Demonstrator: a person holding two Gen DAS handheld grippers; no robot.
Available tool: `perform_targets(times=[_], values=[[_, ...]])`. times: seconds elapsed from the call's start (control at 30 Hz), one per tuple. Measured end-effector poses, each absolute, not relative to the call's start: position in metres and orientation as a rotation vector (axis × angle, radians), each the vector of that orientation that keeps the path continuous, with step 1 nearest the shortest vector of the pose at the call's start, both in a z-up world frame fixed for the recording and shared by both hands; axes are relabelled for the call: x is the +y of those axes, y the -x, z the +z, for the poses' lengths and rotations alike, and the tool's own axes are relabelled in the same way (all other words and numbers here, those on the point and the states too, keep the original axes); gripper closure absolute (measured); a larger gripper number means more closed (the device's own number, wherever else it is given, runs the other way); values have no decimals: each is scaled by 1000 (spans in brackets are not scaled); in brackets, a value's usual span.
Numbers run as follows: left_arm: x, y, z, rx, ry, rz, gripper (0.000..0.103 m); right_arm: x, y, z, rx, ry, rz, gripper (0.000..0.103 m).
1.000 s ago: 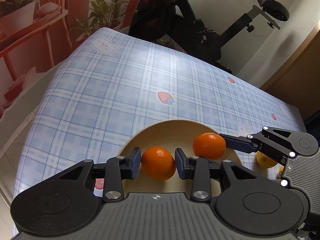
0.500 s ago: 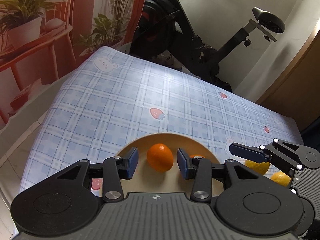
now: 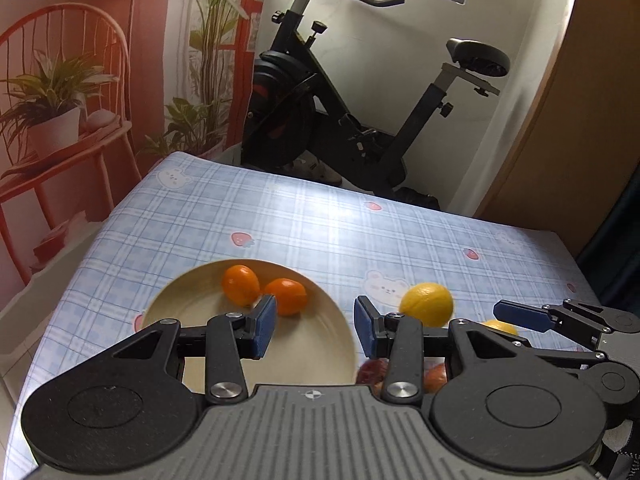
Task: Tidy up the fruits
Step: 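Withdraw both open grippers from the plate back toward the fruit pile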
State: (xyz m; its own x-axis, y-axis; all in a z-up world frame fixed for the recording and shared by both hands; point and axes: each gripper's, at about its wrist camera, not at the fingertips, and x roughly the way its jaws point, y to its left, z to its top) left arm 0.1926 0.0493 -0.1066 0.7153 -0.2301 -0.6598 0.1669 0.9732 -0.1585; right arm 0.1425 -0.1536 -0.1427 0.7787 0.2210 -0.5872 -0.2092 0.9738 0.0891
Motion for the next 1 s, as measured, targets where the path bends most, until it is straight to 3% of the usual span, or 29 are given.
perform_targets(times=[0.47, 0.53, 0.63, 0.7, 1.0], values=[[1, -146, -133, 767, 87, -291, 59, -205, -80, -158, 630, -122, 156, 56], [-2, -141, -136, 767, 81, -292, 60, -206, -75, -162, 638, -142, 166, 58], [-5, -134, -142, 777, 70, -301, 71, -202, -70, -166, 645, -155, 181, 69], [-6, -128, -146, 779, 56, -304, 72, -197, -66, -170, 647, -159, 193, 74], [-10, -115, -153, 762, 35, -290, 72, -180, -50, -179, 635, -170, 222, 75]])
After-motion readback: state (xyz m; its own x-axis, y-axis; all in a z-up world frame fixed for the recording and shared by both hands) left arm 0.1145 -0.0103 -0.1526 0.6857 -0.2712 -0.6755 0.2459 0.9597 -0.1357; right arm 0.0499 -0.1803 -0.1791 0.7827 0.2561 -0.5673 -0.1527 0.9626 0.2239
